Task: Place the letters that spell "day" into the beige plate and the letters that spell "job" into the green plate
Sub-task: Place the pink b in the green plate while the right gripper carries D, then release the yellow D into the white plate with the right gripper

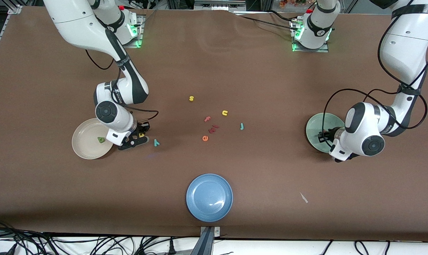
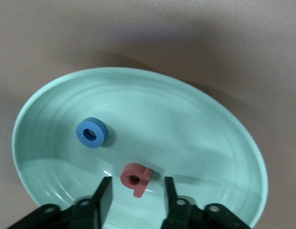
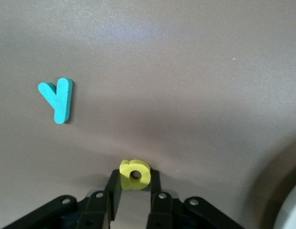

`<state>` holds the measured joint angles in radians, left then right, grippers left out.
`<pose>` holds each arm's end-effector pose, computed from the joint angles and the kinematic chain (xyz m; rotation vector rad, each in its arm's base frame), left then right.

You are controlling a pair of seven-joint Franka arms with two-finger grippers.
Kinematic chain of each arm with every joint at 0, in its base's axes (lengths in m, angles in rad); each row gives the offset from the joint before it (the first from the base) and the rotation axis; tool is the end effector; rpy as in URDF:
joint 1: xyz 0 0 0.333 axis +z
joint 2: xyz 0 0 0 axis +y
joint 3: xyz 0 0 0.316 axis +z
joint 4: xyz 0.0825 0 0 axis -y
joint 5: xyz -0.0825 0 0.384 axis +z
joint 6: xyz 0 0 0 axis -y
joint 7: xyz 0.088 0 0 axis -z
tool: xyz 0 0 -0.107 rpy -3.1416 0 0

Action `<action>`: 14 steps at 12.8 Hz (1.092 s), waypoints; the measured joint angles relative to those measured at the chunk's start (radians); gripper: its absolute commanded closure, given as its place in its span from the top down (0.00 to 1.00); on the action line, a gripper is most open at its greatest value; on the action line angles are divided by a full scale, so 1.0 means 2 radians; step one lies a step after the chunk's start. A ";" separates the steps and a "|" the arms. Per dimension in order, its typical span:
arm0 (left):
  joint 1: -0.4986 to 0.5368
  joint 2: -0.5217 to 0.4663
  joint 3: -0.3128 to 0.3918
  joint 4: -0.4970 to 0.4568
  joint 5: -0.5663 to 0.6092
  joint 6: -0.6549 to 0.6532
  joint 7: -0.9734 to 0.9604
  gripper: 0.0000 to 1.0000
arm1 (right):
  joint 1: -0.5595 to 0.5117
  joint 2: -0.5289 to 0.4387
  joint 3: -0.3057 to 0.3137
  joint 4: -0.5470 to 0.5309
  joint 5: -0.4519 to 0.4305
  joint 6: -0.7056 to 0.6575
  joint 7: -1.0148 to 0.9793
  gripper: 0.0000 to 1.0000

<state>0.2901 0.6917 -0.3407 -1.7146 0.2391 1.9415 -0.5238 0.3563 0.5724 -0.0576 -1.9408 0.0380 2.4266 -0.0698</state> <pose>0.6210 -0.0026 0.1785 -2.9374 -0.5429 0.6143 0.5842 0.1808 0.1781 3.0745 0.5382 -0.1310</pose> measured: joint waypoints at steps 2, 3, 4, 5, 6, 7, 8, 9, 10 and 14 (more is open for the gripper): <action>0.001 -0.016 -0.020 0.012 -0.005 -0.030 -0.002 1.00 | 0.000 0.000 0.000 0.000 0.000 0.000 0.000 0.10; 0.000 -0.029 -0.041 0.018 -0.014 -0.045 -0.013 1.00 | 0.000 0.000 0.000 0.002 0.000 -0.001 0.000 0.10; 0.000 -0.043 -0.069 0.021 -0.021 -0.053 -0.039 0.99 | 0.000 0.000 0.000 0.009 0.000 -0.009 0.000 0.09; -0.002 -0.054 -0.100 0.022 -0.024 -0.057 -0.073 0.95 | -0.001 0.000 -0.002 0.025 0.000 -0.034 0.000 0.09; -0.005 -0.061 -0.129 0.022 -0.024 -0.057 -0.110 0.89 | -0.001 -0.001 -0.008 0.045 0.000 -0.067 0.002 0.10; -0.014 -0.063 -0.152 0.022 -0.025 -0.050 -0.143 0.88 | -0.002 -0.003 -0.021 0.063 0.000 -0.095 0.002 0.10; -0.033 -0.061 -0.161 0.021 -0.025 -0.028 -0.167 0.88 | -0.004 -0.005 -0.037 0.074 0.000 -0.110 0.001 0.10; -0.059 -0.057 -0.162 0.018 -0.025 0.005 -0.188 0.88 | -0.008 -0.006 -0.052 0.078 0.000 -0.115 -0.001 0.10; -0.086 -0.047 -0.159 0.015 -0.023 0.040 -0.212 0.88 | -0.012 -0.006 -0.064 0.078 0.000 -0.117 -0.003 0.10; -0.153 0.013 -0.148 0.010 0.037 0.110 -0.280 0.76 | -0.021 -0.005 -0.092 0.076 0.000 -0.121 -0.016 0.88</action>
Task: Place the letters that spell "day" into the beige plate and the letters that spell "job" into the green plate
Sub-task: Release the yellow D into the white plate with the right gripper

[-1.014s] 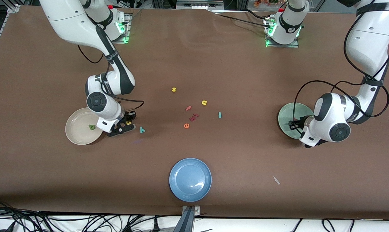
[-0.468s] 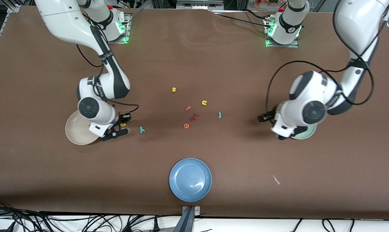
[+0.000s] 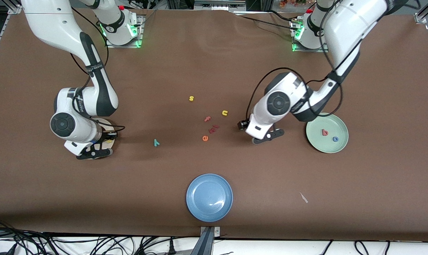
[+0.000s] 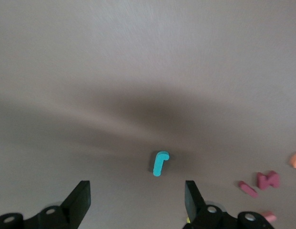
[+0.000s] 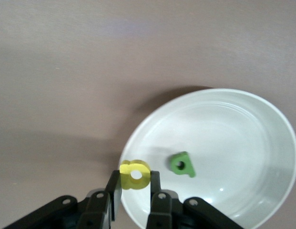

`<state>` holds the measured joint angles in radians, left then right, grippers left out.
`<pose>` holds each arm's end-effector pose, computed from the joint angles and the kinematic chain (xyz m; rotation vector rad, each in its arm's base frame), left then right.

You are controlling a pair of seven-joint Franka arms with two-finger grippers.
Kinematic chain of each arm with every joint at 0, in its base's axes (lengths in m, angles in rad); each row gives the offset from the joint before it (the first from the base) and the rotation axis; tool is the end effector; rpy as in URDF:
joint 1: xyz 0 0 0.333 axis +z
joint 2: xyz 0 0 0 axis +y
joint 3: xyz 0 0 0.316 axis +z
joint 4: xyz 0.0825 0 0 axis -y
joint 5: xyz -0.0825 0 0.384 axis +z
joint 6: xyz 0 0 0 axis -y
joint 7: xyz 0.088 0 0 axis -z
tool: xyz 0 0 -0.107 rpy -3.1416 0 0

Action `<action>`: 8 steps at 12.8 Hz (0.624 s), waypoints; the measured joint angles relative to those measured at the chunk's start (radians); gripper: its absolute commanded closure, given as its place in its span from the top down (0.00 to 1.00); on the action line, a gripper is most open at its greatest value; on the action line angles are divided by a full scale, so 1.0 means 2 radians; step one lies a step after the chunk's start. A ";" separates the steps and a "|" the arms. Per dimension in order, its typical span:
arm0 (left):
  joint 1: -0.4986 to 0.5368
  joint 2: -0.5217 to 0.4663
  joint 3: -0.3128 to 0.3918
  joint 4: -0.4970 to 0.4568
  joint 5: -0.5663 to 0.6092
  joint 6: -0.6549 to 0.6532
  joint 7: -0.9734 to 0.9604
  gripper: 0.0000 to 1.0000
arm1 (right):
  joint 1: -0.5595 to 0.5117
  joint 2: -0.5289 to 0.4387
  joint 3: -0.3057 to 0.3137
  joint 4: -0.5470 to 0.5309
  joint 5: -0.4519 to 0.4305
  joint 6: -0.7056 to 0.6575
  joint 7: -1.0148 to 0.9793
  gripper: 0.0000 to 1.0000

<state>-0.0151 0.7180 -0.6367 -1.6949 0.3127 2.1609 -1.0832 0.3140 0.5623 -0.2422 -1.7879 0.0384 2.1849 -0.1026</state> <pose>0.5588 -0.3557 0.2335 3.0518 0.5269 -0.2824 0.6375 0.0577 0.2343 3.0226 0.2671 -0.2281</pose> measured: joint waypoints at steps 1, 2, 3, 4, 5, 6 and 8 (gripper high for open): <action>-0.007 0.013 0.002 0.000 0.016 0.009 -0.009 0.75 | -0.010 0.001 -0.001 0.000 0.001 0.000 -0.015 1.00; -0.011 0.024 0.003 0.000 0.022 0.020 -0.015 0.73 | -0.021 0.002 -0.001 -0.001 0.004 0.000 -0.025 1.00; -0.013 0.032 0.004 0.000 0.023 0.033 -0.016 0.68 | -0.028 0.003 -0.001 -0.001 0.013 0.000 -0.034 1.00; -0.013 0.038 0.004 0.000 0.023 0.040 -0.016 0.64 | -0.030 0.003 0.001 -0.001 0.021 0.000 -0.036 1.00; -0.016 0.041 0.007 0.000 0.023 0.042 -0.016 0.63 | -0.028 0.003 0.010 0.000 0.025 -0.001 -0.032 1.00; -0.024 0.042 0.015 0.000 0.023 0.042 -0.016 0.63 | -0.025 0.003 0.022 0.001 0.026 -0.002 -0.015 1.00; -0.048 0.042 0.039 0.000 0.023 0.044 -0.017 0.60 | -0.019 0.002 0.051 0.003 0.026 -0.002 0.021 1.00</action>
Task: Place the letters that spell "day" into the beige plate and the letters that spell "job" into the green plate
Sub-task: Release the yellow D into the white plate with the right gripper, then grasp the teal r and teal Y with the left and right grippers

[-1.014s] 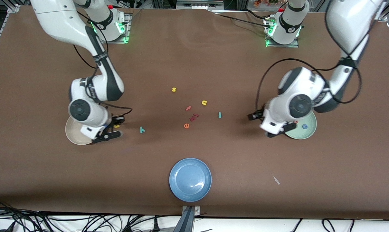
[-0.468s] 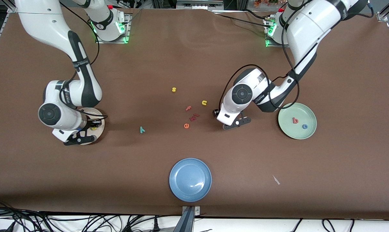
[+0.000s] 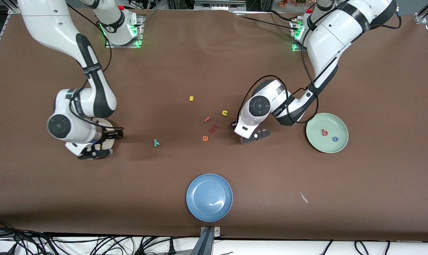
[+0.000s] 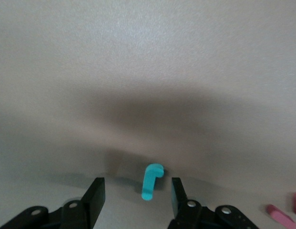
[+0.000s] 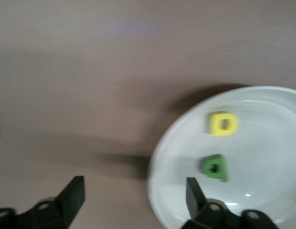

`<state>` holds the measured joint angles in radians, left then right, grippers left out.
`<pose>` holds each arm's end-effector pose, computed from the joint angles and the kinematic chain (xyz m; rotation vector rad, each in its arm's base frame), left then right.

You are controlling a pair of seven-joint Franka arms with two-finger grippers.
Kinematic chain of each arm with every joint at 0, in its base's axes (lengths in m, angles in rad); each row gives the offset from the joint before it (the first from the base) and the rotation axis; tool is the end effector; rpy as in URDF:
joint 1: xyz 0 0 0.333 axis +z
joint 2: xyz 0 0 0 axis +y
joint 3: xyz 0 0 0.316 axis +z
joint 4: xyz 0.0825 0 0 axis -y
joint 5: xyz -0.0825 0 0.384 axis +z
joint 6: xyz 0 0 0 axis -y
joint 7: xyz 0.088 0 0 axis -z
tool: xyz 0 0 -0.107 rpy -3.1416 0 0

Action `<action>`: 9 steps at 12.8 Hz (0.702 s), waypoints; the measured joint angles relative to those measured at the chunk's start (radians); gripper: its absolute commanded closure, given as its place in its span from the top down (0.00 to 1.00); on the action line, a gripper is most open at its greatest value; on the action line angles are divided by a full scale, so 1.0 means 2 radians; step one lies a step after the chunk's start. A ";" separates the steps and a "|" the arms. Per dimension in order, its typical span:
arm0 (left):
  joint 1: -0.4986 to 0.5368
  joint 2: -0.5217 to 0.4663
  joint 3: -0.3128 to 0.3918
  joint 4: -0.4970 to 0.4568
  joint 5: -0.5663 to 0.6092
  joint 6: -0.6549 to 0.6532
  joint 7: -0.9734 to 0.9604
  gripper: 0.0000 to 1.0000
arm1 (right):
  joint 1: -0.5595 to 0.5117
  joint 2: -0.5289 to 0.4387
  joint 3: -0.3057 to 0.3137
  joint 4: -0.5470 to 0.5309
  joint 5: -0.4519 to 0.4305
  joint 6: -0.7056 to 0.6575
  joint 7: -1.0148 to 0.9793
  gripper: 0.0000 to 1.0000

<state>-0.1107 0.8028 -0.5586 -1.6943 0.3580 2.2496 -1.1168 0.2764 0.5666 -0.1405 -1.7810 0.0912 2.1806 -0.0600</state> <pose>0.5434 -0.3747 0.1740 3.0837 0.5009 -0.2664 0.6333 0.0961 0.2279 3.1100 0.2388 -0.2495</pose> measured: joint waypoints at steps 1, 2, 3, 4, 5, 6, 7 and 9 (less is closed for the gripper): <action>-0.008 0.001 0.007 0.000 0.000 0.002 -0.001 0.56 | 0.002 0.000 0.011 0.004 0.000 0.000 0.008 1.00; -0.012 0.001 0.009 0.001 0.000 0.003 -0.001 0.51 | 0.004 0.000 0.019 0.010 0.000 0.000 0.011 1.00; -0.013 0.001 0.010 0.002 0.000 0.003 -0.002 0.42 | 0.006 0.000 0.025 0.017 0.000 0.000 0.011 1.00; -0.015 0.001 0.009 0.002 0.000 0.004 -0.002 0.30 | 0.008 0.000 0.029 0.024 0.000 0.000 0.011 1.00; -0.016 0.001 0.010 0.003 0.000 0.004 -0.002 0.24 | 0.009 0.001 0.033 0.029 0.000 0.000 0.011 1.00; -0.017 0.001 0.010 0.004 0.000 0.005 -0.002 0.20 | 0.011 0.004 0.038 0.034 0.000 0.000 0.011 1.00; -0.018 0.001 0.010 0.005 0.000 0.005 -0.002 0.12 | 0.015 0.009 0.043 0.042 0.000 0.000 0.011 1.00; -0.019 0.001 0.010 0.005 0.000 0.005 -0.002 0.01 | 0.030 0.028 0.047 0.057 0.000 0.005 0.014 1.00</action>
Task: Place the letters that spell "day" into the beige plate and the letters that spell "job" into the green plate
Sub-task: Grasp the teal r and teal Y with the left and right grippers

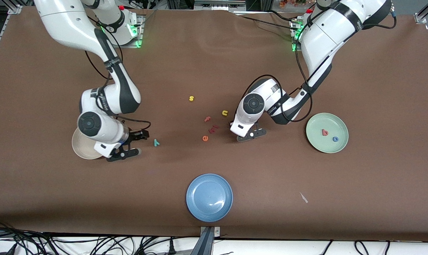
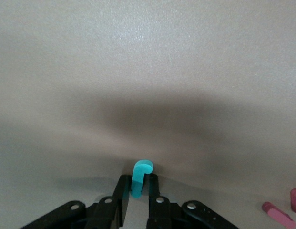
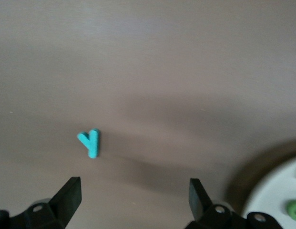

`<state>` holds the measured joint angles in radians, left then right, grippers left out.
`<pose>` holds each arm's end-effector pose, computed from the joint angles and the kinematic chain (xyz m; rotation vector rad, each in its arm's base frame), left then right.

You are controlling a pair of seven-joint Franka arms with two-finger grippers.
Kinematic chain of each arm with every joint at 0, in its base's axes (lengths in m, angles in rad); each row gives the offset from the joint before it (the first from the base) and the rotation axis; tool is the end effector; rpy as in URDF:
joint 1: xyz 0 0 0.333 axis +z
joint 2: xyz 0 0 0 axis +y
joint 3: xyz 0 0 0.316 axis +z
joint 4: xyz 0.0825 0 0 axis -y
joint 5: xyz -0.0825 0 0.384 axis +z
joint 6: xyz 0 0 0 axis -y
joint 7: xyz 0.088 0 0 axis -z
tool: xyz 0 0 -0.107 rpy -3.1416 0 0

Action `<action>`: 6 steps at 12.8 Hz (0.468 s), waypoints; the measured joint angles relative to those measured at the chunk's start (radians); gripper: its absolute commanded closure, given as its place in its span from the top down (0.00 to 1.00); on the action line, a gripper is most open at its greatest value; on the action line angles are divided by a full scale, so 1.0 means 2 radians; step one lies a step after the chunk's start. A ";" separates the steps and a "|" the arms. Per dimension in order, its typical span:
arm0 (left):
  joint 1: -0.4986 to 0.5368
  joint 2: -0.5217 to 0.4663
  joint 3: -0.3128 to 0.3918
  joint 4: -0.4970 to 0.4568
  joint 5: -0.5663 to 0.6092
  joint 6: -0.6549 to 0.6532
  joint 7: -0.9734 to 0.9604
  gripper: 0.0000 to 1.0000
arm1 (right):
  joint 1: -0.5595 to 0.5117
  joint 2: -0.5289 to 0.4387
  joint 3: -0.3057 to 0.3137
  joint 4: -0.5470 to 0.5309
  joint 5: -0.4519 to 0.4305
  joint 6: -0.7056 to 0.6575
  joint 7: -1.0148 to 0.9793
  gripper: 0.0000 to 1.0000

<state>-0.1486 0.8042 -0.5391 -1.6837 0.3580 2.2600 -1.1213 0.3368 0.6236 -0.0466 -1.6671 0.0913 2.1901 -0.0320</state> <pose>0.5391 -0.3870 0.1734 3.0903 0.4789 -0.2413 0.6416 0.1984 0.2353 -3.0777 -0.4225 0.1621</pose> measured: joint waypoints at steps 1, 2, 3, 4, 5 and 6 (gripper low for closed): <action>0.000 0.000 0.000 0.000 0.000 0.000 0.000 0.00 | 0.006 0.011 0.000 0.005 0.000 0.009 0.006 1.00; 0.000 0.000 0.001 0.001 0.000 0.000 -0.001 0.00 | 0.010 0.020 0.001 0.008 0.000 0.020 0.011 1.00; 0.001 0.000 0.002 0.002 0.000 0.000 -0.001 0.00 | 0.014 0.028 0.001 0.011 0.000 0.026 0.012 1.00; 0.003 0.000 0.003 0.005 0.000 0.000 -0.002 0.00 | 0.019 0.034 0.002 0.012 0.000 0.029 0.013 1.00; 0.006 -0.002 0.004 0.010 0.000 -0.002 -0.002 0.00 | 0.023 0.038 0.002 0.013 0.000 0.032 0.014 0.99; 0.013 -0.009 0.005 0.017 0.000 -0.012 -0.002 0.00 | 0.027 0.040 0.002 0.013 0.000 0.037 0.015 0.99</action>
<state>-0.1231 0.7856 -0.5299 -1.6494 0.3580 2.2369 -1.1260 0.3900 0.7037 -0.0432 -1.6407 0.0913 2.2643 -0.0026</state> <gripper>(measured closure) 0.921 0.000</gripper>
